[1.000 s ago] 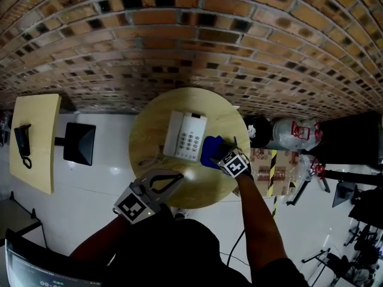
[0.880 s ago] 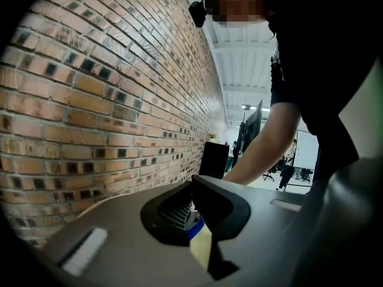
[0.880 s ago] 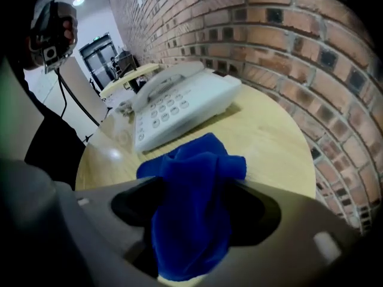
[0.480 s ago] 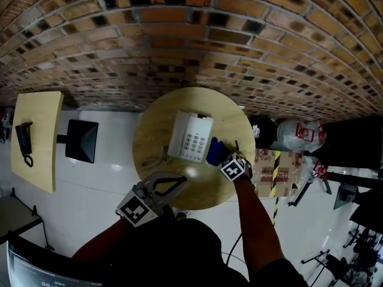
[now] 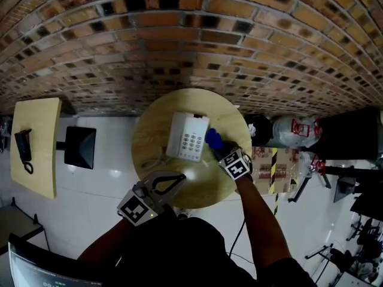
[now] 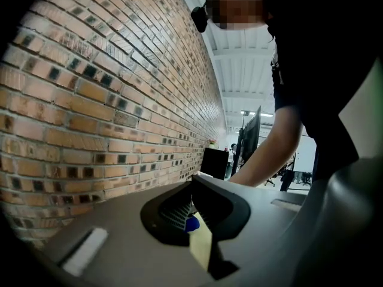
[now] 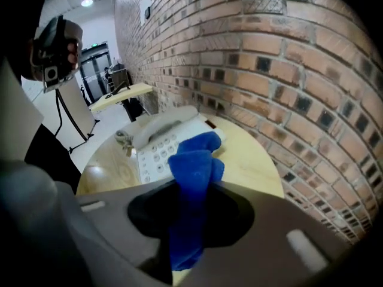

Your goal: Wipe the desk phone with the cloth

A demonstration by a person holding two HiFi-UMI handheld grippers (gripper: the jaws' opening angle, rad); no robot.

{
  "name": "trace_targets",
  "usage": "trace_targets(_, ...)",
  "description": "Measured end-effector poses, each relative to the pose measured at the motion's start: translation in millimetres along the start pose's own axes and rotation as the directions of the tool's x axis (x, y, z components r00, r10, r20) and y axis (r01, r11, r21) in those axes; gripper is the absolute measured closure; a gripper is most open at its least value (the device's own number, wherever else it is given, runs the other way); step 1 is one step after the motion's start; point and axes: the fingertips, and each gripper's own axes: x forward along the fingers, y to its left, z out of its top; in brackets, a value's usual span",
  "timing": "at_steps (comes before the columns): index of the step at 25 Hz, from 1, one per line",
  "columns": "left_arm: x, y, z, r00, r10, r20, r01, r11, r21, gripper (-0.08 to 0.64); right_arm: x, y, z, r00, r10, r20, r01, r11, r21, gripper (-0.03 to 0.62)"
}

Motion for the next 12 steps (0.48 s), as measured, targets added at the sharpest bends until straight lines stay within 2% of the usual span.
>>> trace_targets(6, -4.9, 9.7, 1.8, 1.0, 0.013, 0.007, -0.013, 1.0, 0.013, 0.558, 14.6, -11.9, 82.0, 0.995, 0.055, 0.085, -0.048, 0.995, -0.088, 0.497)
trace_targets(12, -13.7, 25.4, -2.7, 0.999, 0.037, 0.013, -0.037, 0.999, -0.032, 0.558, 58.7, -7.9, 118.1, 0.994, 0.101, 0.03, -0.096, 0.984, -0.147, 0.497)
